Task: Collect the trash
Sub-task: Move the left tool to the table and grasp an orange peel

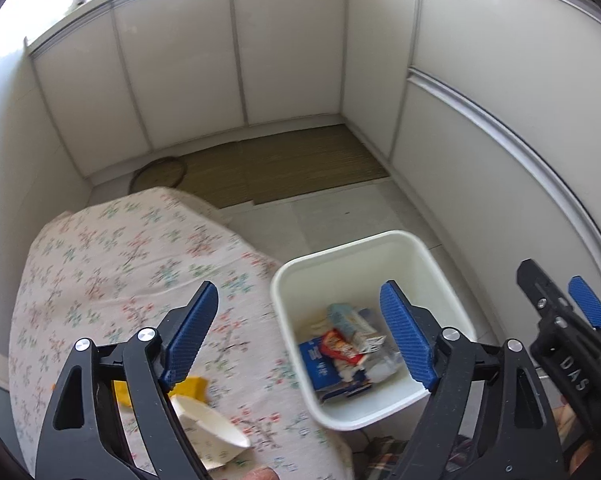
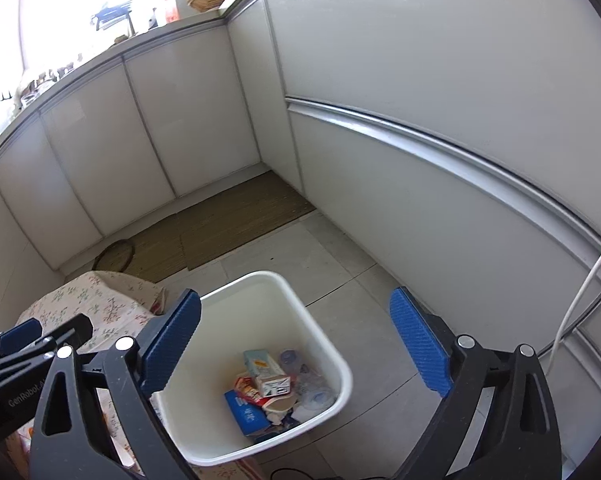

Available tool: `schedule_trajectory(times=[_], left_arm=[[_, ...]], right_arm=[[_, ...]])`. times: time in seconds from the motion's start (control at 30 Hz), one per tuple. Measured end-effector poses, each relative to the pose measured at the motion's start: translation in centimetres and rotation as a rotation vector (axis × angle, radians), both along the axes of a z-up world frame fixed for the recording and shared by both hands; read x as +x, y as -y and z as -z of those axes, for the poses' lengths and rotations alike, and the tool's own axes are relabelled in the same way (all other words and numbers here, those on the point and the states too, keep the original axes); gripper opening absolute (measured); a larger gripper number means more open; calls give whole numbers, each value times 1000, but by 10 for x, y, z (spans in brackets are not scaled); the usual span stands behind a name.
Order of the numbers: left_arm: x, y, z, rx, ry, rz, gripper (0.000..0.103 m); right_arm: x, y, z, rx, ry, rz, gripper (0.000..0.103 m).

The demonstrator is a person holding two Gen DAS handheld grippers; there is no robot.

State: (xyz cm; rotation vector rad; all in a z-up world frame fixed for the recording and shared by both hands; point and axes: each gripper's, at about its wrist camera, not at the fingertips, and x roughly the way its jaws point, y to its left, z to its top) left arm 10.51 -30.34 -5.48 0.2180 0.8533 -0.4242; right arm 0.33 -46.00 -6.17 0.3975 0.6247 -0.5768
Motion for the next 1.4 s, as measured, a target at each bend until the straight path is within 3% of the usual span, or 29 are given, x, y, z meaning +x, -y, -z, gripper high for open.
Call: schedule_trajectory(times=[0.4, 0.87, 1.2, 1.33, 1.4], left_arm=[[17, -90, 15, 15, -36, -156, 86], [49, -240, 71, 140, -148, -349, 86], [76, -291, 124, 299, -300, -217, 85], [79, -295, 142, 323, -329, -171, 78], [79, -298, 144, 294, -325, -165, 76]], right_arm=[[27, -77, 12, 11, -46, -141, 94], [54, -187, 46, -21, -180, -365, 94], [63, -224, 53, -65, -243, -445, 94], [69, -231, 53, -91, -265, -485, 94], [73, -236, 53, -106, -282, -515, 94]])
